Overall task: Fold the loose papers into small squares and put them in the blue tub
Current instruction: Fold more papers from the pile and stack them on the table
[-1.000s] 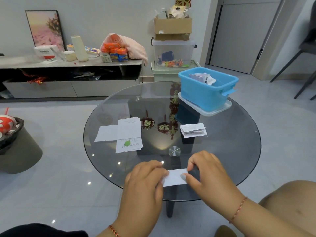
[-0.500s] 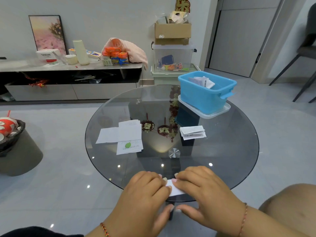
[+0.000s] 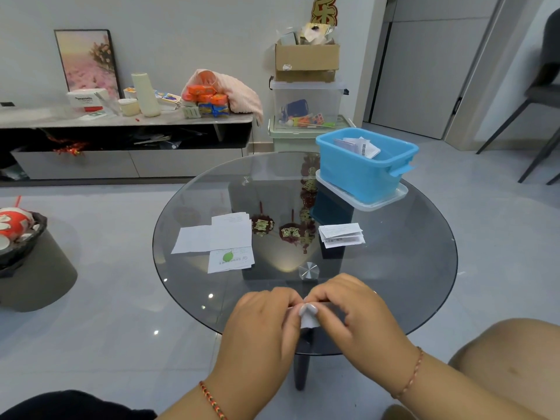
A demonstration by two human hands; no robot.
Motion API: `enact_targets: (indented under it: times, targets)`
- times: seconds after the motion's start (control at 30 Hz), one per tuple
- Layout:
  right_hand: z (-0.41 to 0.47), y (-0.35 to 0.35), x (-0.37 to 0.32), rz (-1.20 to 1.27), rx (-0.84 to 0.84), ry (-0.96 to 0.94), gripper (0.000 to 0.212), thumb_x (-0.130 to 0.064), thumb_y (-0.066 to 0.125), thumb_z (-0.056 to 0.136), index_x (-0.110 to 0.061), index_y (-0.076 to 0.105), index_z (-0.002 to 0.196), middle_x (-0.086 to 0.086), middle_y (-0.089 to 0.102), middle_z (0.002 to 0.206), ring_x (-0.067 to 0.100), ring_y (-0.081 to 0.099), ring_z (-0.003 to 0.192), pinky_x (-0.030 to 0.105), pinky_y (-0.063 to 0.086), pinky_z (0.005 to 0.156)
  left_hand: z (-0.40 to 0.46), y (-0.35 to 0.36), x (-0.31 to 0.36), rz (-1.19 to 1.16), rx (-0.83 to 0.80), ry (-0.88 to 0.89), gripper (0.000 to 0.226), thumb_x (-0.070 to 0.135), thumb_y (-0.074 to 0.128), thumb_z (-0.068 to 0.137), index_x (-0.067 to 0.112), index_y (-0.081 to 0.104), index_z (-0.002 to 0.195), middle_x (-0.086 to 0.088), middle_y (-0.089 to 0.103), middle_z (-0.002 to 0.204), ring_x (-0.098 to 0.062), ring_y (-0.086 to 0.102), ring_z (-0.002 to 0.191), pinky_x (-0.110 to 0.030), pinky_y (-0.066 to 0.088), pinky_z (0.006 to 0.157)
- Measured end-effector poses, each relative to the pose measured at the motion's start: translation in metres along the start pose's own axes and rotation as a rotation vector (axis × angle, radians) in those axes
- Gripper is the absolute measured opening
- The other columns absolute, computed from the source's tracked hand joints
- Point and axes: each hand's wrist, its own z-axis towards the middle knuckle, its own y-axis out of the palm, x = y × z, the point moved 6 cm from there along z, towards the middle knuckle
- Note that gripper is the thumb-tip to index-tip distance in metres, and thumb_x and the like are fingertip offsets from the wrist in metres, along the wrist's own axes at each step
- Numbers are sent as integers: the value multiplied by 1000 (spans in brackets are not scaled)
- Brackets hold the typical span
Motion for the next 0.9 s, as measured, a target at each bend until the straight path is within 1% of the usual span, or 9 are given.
enact_targets:
  times: [0.13, 0.33, 0.43, 0.5, 0.6, 0.67, 0.73, 0.8, 0.9]
  targets:
    - [9, 0, -1, 16, 39, 32, 14, -35, 52, 80, -30, 59, 68, -18, 54, 67, -1, 47, 74, 9, 36, 67, 6, 6, -3, -69, -62, -134, 24, 48, 32, 91, 33, 47, 78, 14, 50, 69, -8, 48, 70, -24, 40, 60]
    - [19, -9, 15, 75, 55, 160, 12, -24, 60, 72, -31, 59, 63, -26, 58, 76, -1, 52, 76, 5, 36, 64, 19, -2, -12, -162, -26, -301, 16, 32, 45, 95, 29, 46, 80, 12, 54, 75, -5, 50, 74, -17, 36, 57]
    - [19, -18, 25, 71, 43, 225, 21, -11, 68, 76, -25, 62, 62, -22, 60, 80, 1, 54, 75, 7, 38, 62, 22, -4, -16, -162, -32, -357, 16, 33, 46, 95, 29, 48, 80, 11, 55, 76, -5, 51, 75, -17, 37, 57]
    - [19, -24, 33, 107, 71, 288, 21, -9, 67, 78, -23, 63, 63, -16, 62, 72, 2, 53, 66, 10, 38, 58, 26, -4, -18, -165, -36, -373, 16, 33, 46, 96, 28, 49, 81, 11, 57, 75, -5, 52, 74, -20, 42, 61]
    - [20, -23, 38, 321, 72, 381, 14, -11, 68, 81, -25, 63, 79, -8, 62, 69, 2, 52, 62, 16, 44, 61, 38, -6, -16, -218, -20, -383, 15, 32, 50, 94, 27, 54, 81, 7, 61, 69, -6, 59, 68, -27, 49, 67]
    - [21, -19, 37, 443, 37, 401, 26, -13, 70, 81, -30, 56, 95, -3, 61, 72, 11, 54, 67, 24, 49, 68, 48, -3, -12, -319, -26, -409, 14, 28, 54, 93, 26, 58, 80, 6, 64, 66, -3, 61, 58, -20, 48, 60]
    - [25, -23, 37, 433, 92, 404, 34, -11, 71, 80, -32, 51, 96, 3, 61, 70, 19, 55, 65, 29, 49, 67, 58, 6, -8, -464, -43, -445, 10, 21, 58, 91, 26, 60, 82, 5, 64, 67, -3, 61, 52, -18, 48, 55]
    - [32, -34, 44, 453, 216, 437, 33, -8, 71, 80, -29, 49, 91, 4, 62, 67, 25, 57, 61, 32, 50, 64, 71, 14, -4, -617, -46, -447, 16, 12, 60, 89, 28, 57, 87, 0, 63, 71, -9, 63, 55, -27, 52, 55]
    - [47, -51, 62, 385, 345, 479, 27, -7, 72, 79, -26, 53, 83, 1, 63, 69, 20, 59, 61, 31, 52, 64, 94, 25, 2, -610, -37, -431, 16, 10, 59, 90, 24, 53, 87, -6, 58, 73, -11, 65, 58, -27, 55, 54]
